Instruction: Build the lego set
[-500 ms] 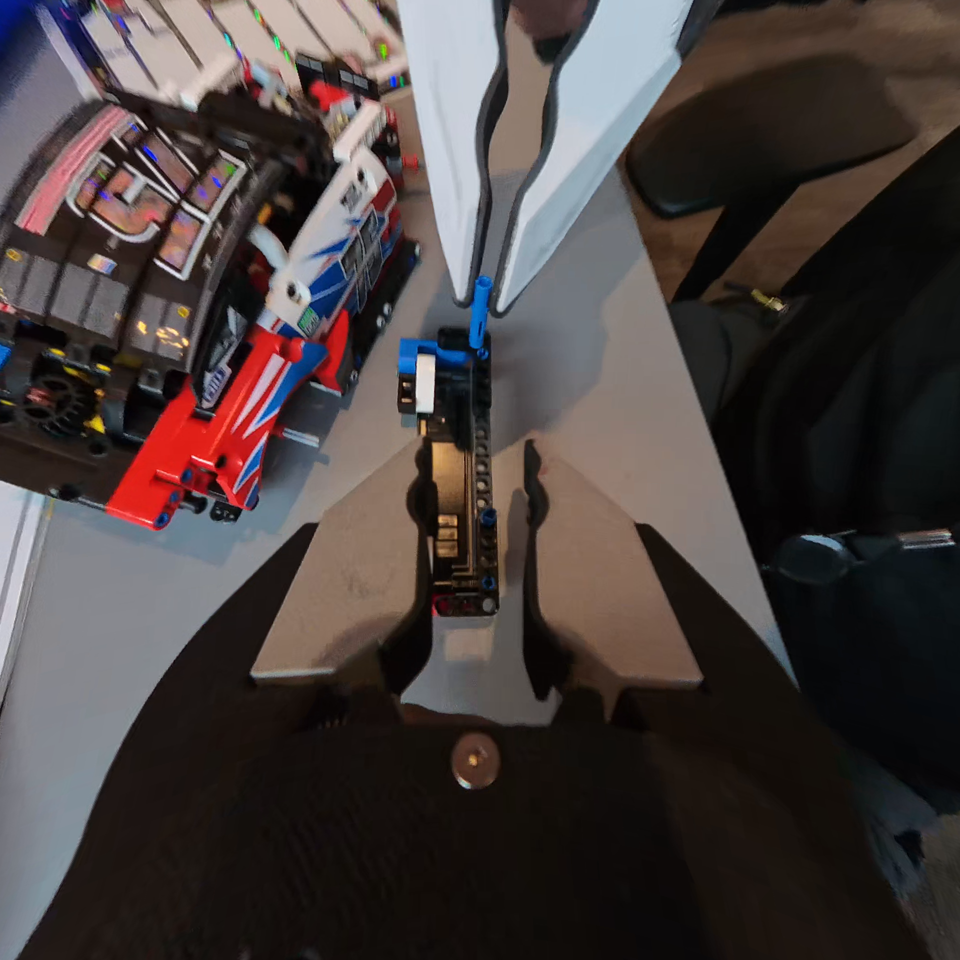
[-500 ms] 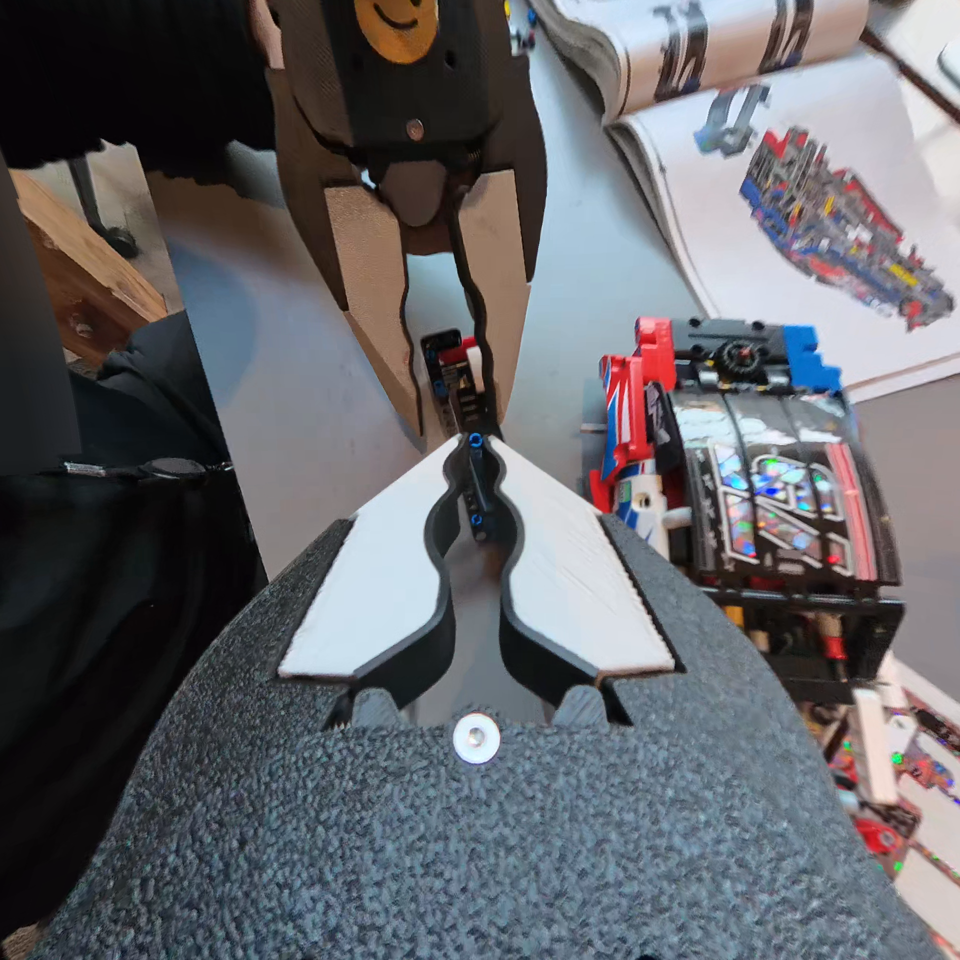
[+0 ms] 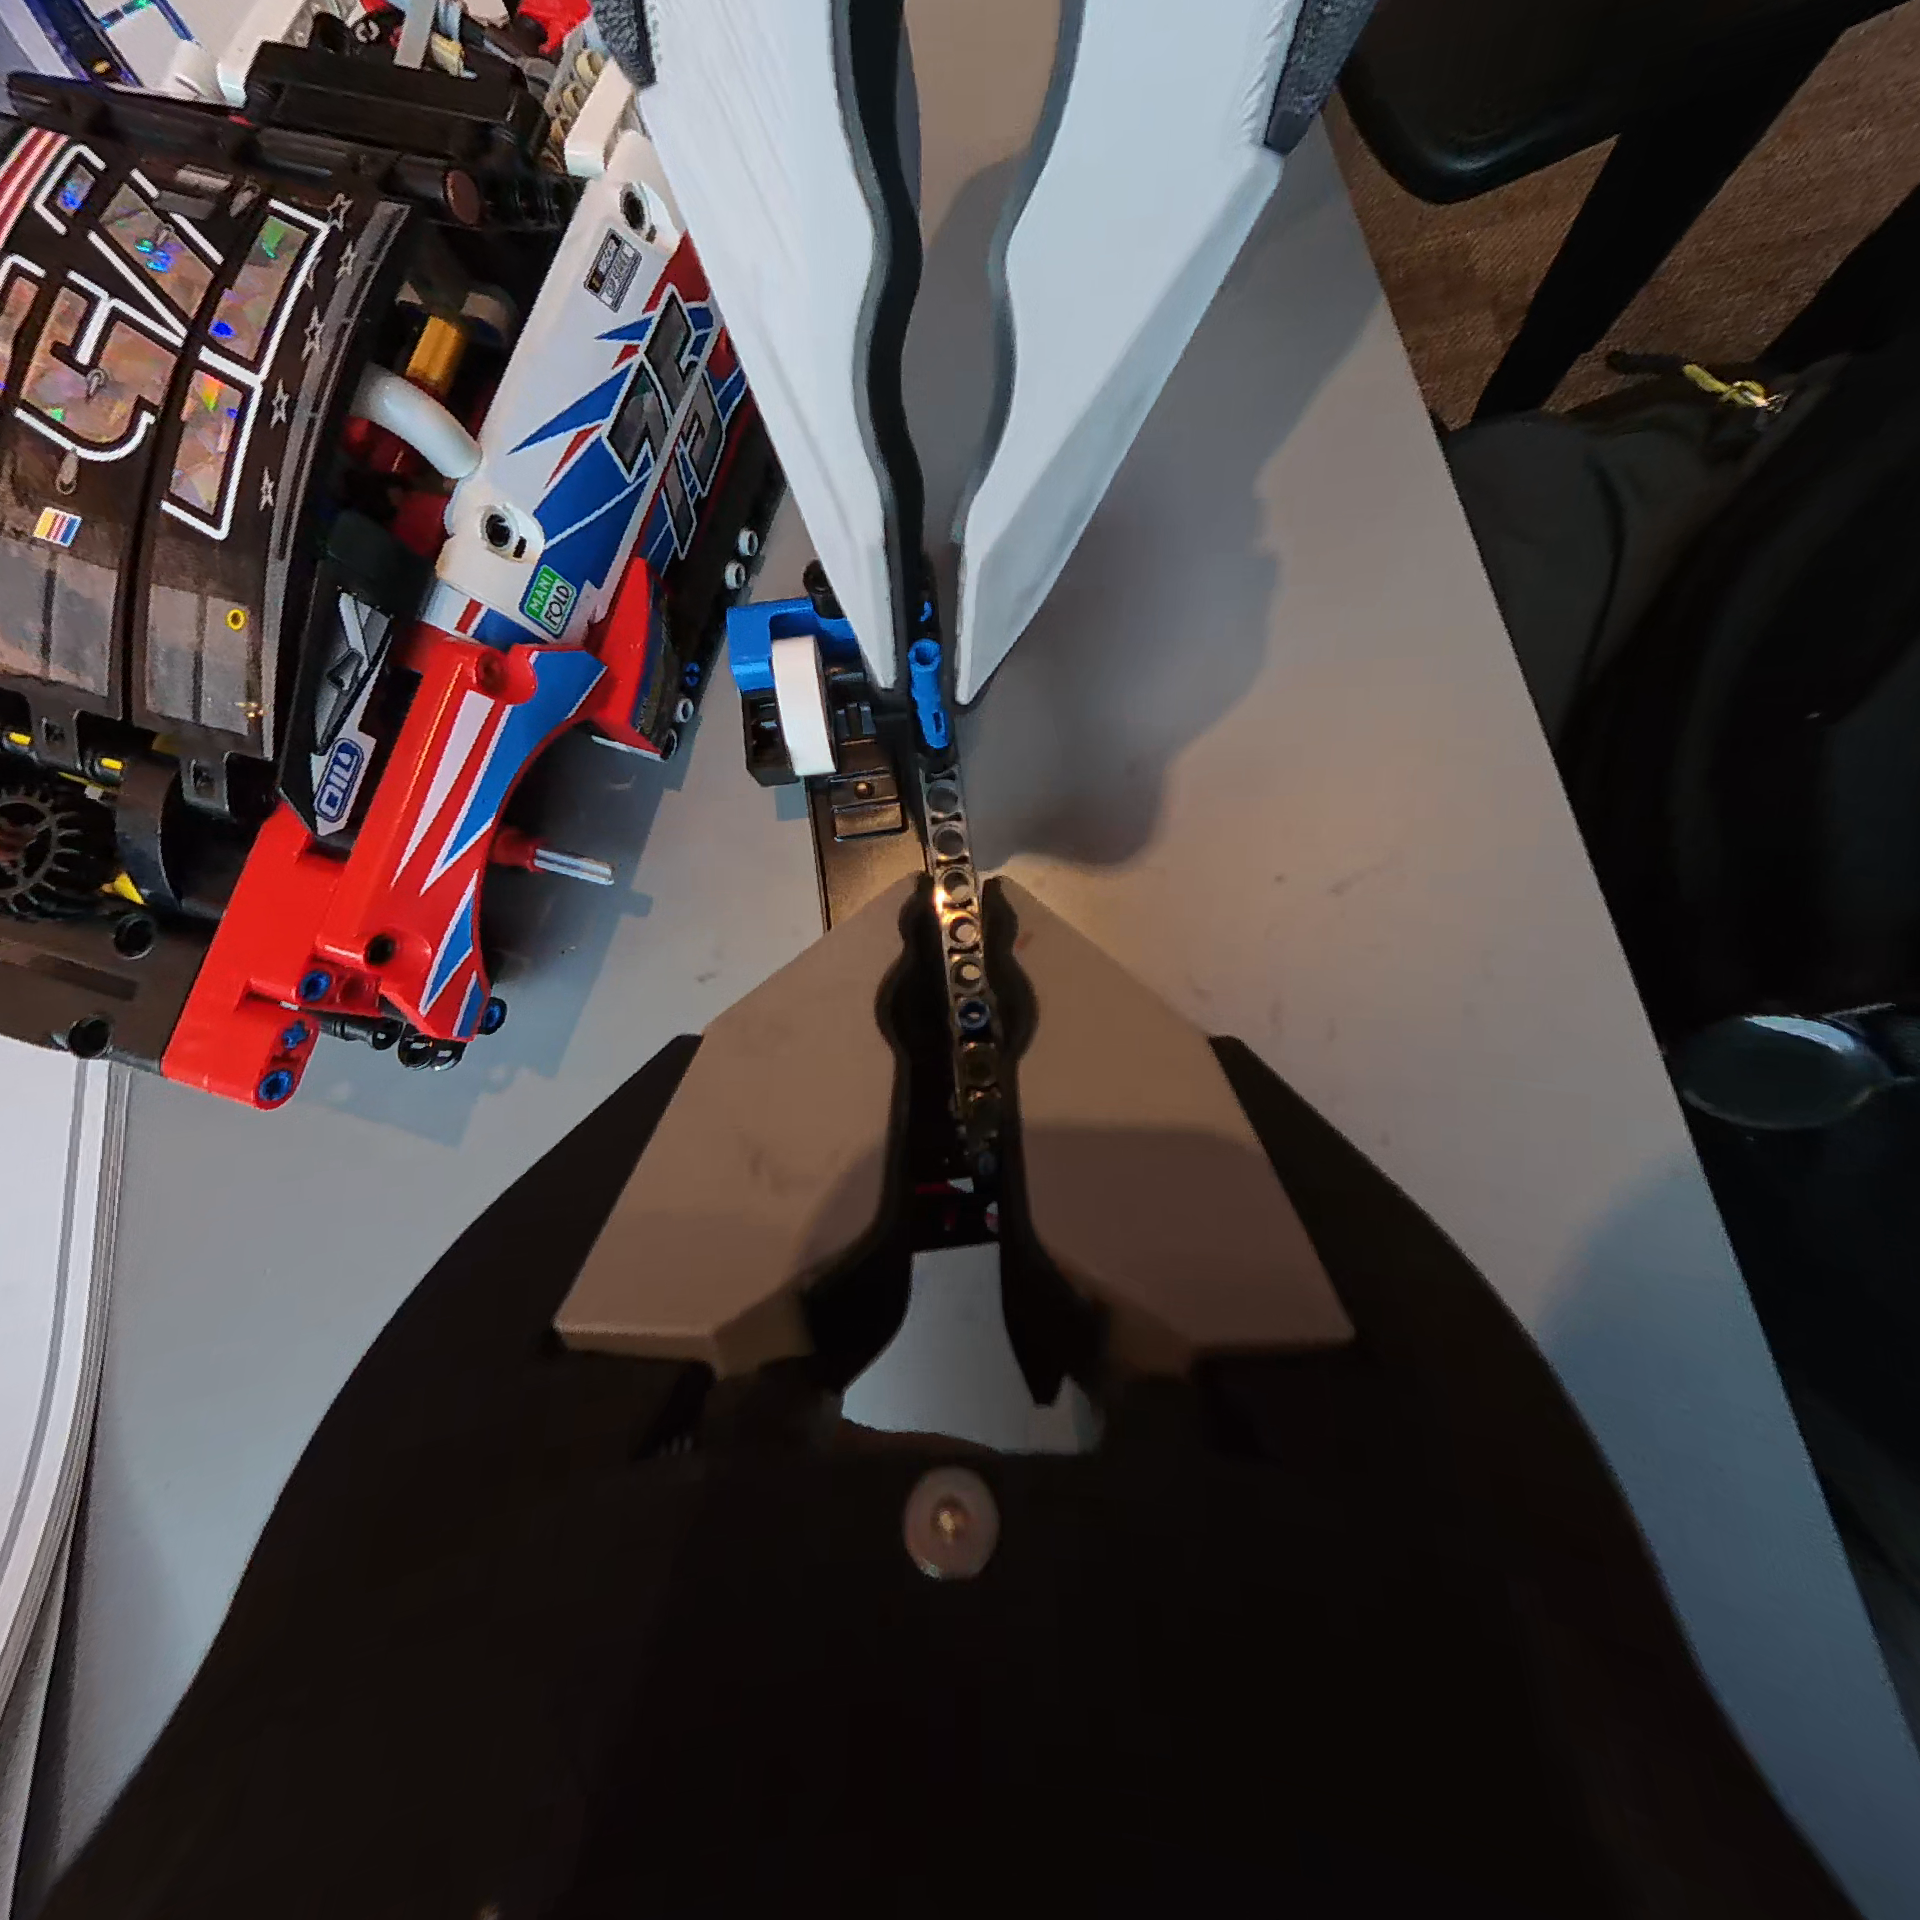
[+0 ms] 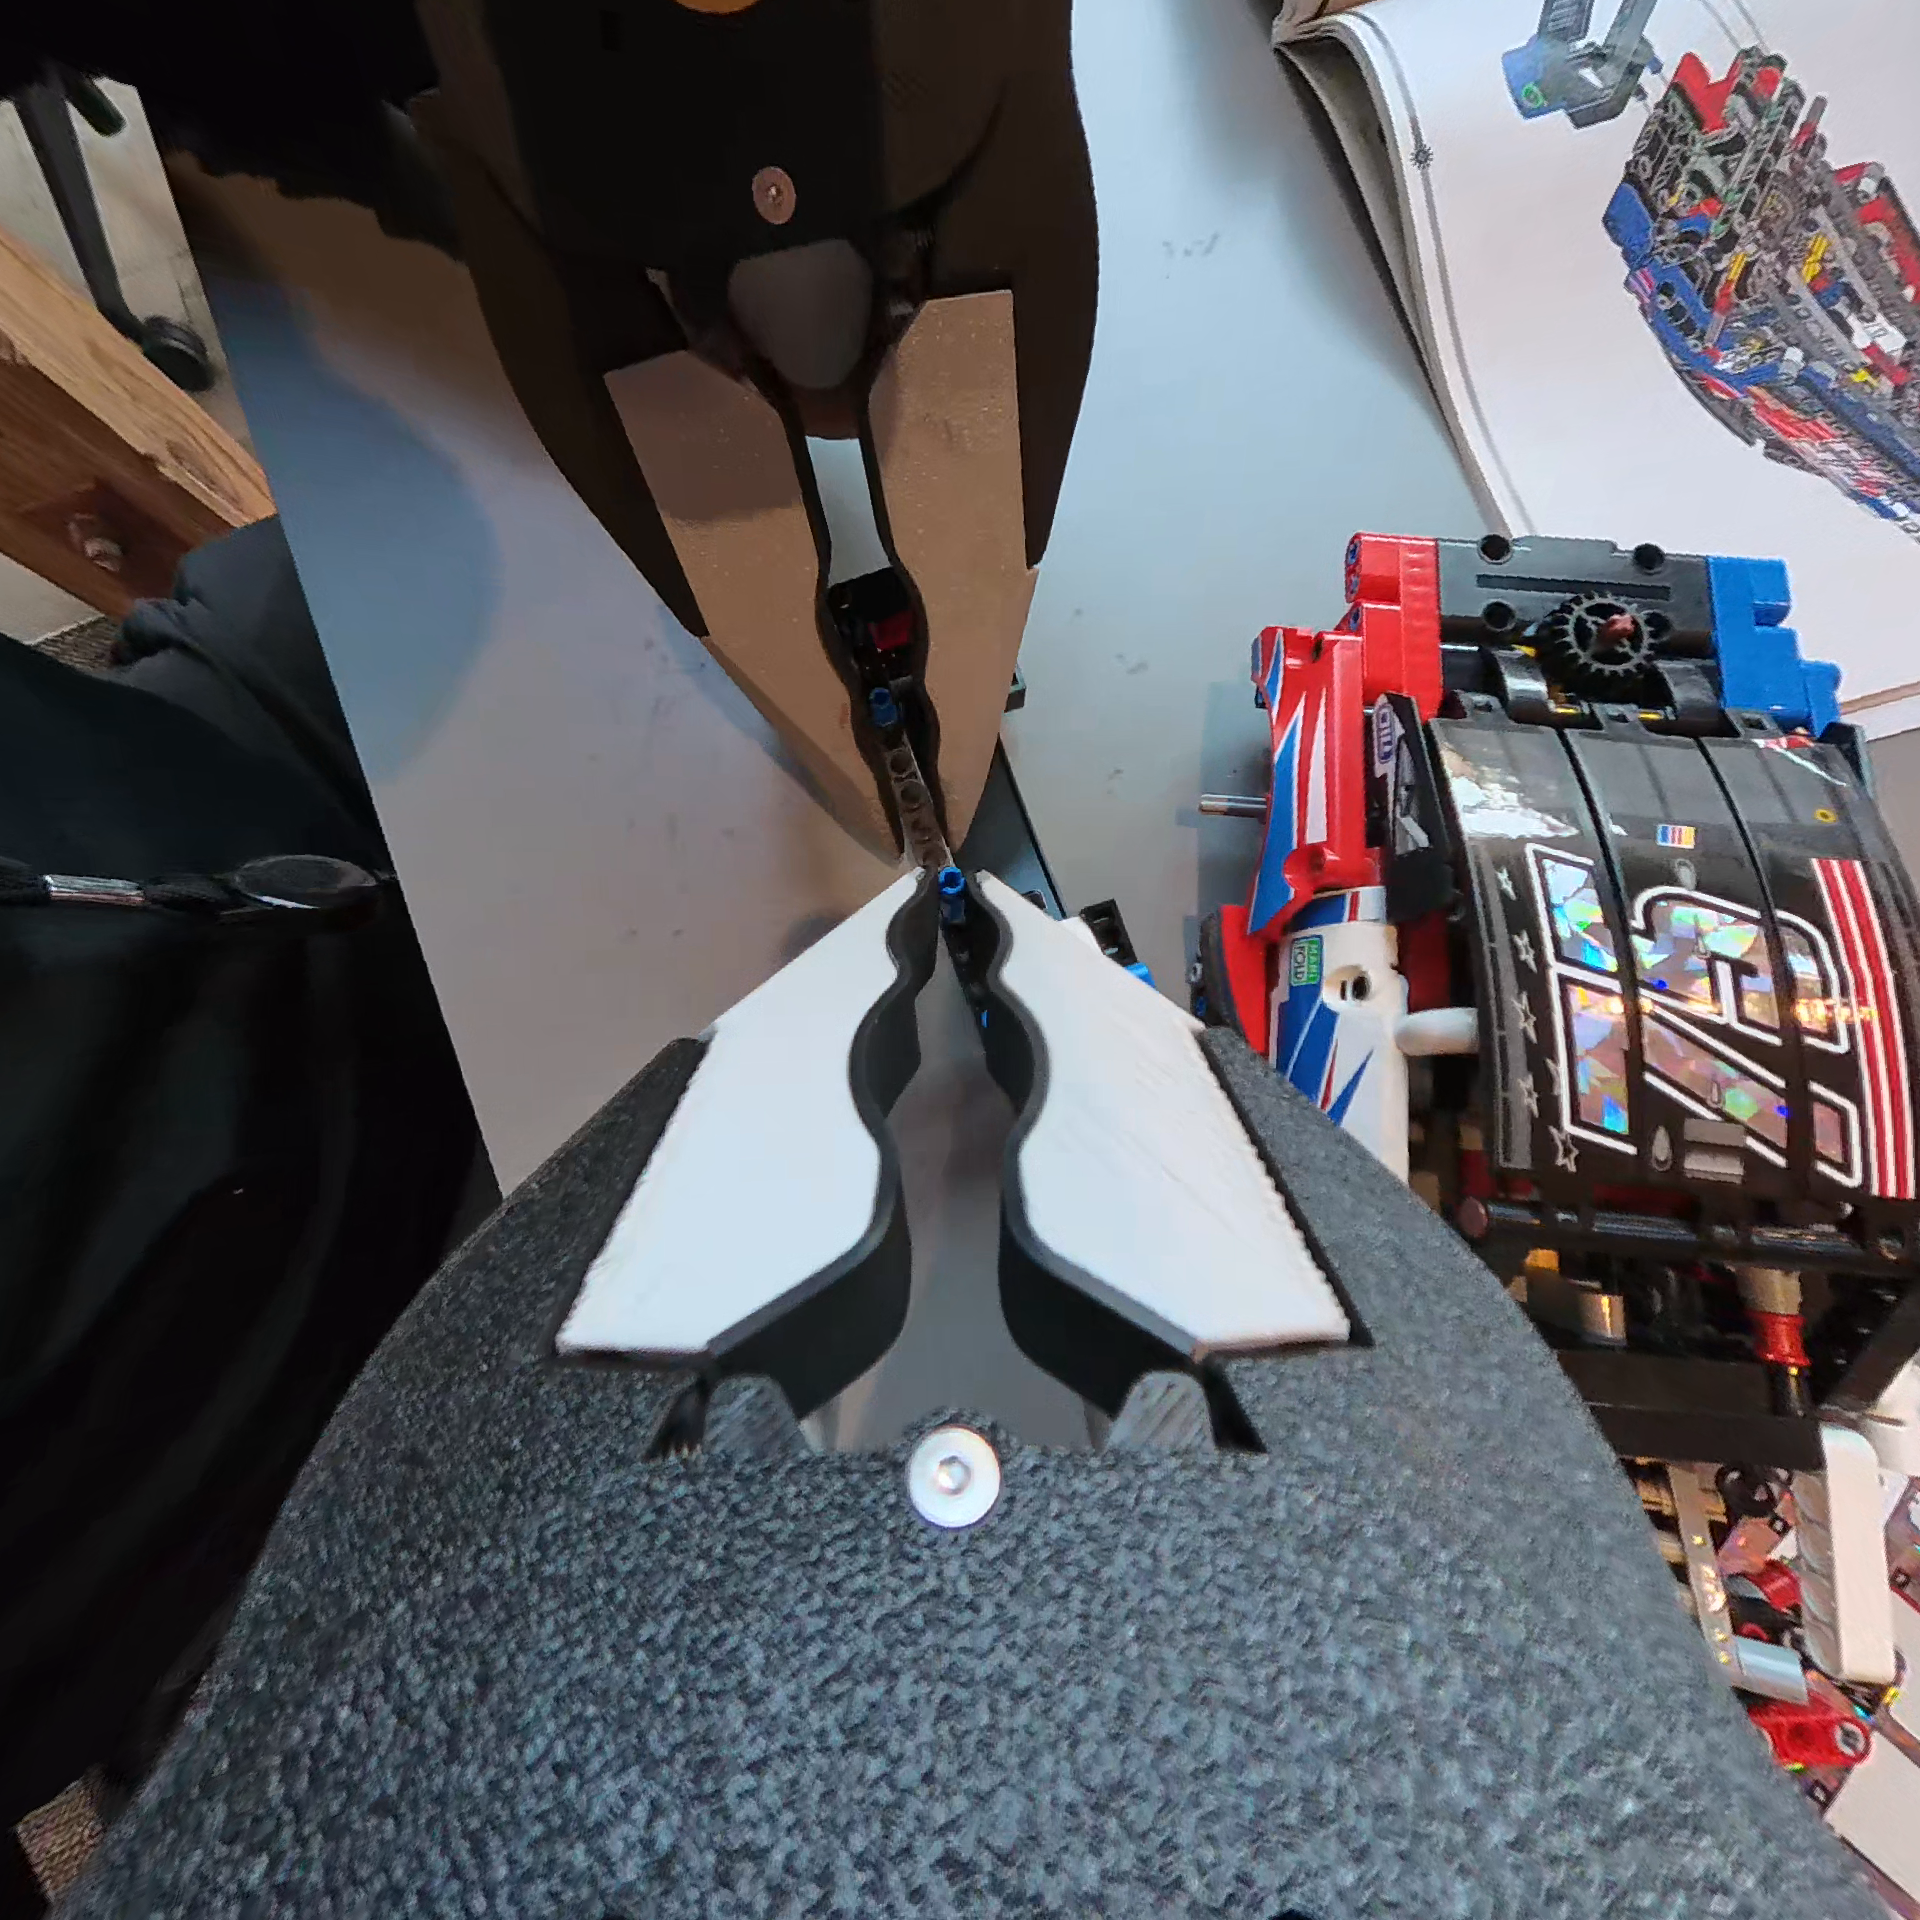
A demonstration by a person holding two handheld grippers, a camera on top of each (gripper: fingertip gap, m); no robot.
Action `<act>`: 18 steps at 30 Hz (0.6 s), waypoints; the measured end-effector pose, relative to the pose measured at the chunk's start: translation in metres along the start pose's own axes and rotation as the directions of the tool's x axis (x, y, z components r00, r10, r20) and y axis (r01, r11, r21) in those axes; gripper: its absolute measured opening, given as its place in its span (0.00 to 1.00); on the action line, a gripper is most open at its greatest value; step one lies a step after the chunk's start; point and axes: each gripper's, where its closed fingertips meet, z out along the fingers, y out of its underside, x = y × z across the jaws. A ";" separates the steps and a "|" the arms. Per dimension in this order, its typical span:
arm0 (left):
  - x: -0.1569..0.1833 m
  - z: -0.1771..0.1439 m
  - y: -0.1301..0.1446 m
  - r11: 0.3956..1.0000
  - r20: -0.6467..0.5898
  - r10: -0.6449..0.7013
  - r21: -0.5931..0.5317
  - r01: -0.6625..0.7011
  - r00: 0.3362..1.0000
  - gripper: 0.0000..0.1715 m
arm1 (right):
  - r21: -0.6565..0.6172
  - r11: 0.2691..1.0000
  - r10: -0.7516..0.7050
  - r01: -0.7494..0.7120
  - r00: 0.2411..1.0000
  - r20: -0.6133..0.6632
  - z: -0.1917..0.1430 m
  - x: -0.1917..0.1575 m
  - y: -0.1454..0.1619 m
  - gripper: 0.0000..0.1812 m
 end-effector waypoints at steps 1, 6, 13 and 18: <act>0.000 0.000 -0.001 1.000 -0.008 0.000 0.006 0.000 1.000 0.03 | -0.009 1.000 -0.005 0.005 1.000 -0.001 0.001 0.000 0.001 0.03; 0.000 0.000 -0.001 1.000 -0.014 0.001 0.013 -0.001 1.000 0.03 | -0.025 1.000 -0.016 0.016 1.000 -0.004 0.000 0.002 0.002 0.03; 0.000 0.001 -0.001 1.000 -0.005 0.017 0.000 -0.017 1.000 0.03 | -0.037 0.998 -0.055 0.055 0.998 0.000 0.001 0.001 0.005 0.03; 0.000 0.002 0.000 0.999 0.003 0.033 -0.014 -0.033 0.999 0.03 | -0.068 0.981 -0.180 0.180 0.984 -0.003 0.001 -0.002 0.007 0.03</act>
